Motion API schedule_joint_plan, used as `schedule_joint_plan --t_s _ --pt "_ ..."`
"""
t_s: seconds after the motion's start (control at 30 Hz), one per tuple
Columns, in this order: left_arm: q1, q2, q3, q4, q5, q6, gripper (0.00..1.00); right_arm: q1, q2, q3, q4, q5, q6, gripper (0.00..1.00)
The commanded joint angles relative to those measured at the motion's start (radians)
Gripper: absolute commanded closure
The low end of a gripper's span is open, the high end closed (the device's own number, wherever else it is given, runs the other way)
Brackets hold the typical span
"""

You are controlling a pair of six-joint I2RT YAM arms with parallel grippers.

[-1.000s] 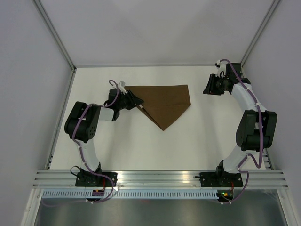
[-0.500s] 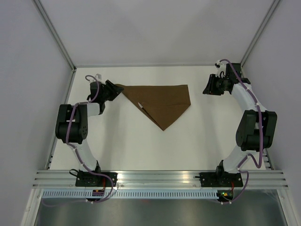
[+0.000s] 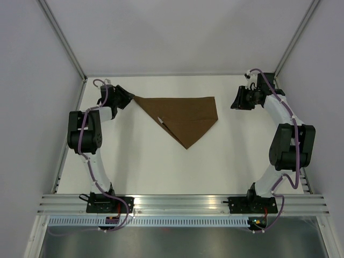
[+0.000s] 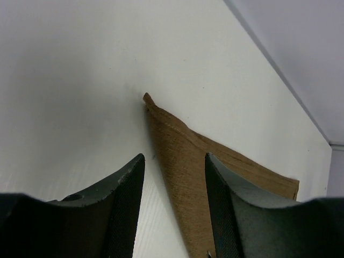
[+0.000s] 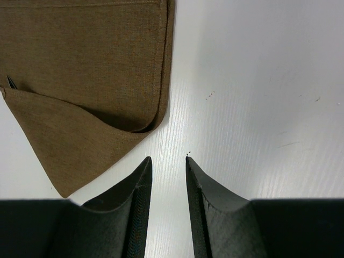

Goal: Fold the napkin, place the utensils inside, and roll it up
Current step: Fold the napkin

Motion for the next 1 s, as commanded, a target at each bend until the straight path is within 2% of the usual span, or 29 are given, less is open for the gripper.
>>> schedule_joint_plan --t_s 0.0,0.33,0.5,0.8,0.83,0.97 --pt "0.003 0.044 0.070 -0.045 -0.005 0.032 0.46 -0.001 0.008 0.034 -0.003 -0.019 0.004 0.63" --pt "0.000 0.124 0.193 -0.180 -0.040 -0.007 0.50 0.000 0.015 0.037 -0.001 -0.025 0.009 0.63" --pt "-0.008 0.150 0.236 -0.208 -0.050 -0.011 0.55 -0.001 0.014 0.037 0.000 -0.025 0.009 0.63" --pt "-0.025 0.196 0.284 -0.258 -0.083 0.004 0.59 -0.001 0.011 0.037 0.000 -0.026 0.009 0.64" --pt "-0.056 0.199 0.284 -0.258 -0.086 0.003 0.60 0.000 0.011 0.037 -0.003 -0.028 0.009 0.64" --pt "-0.060 0.190 0.278 -0.261 -0.105 0.003 0.68 -0.001 0.009 0.037 -0.001 -0.028 0.010 0.64"
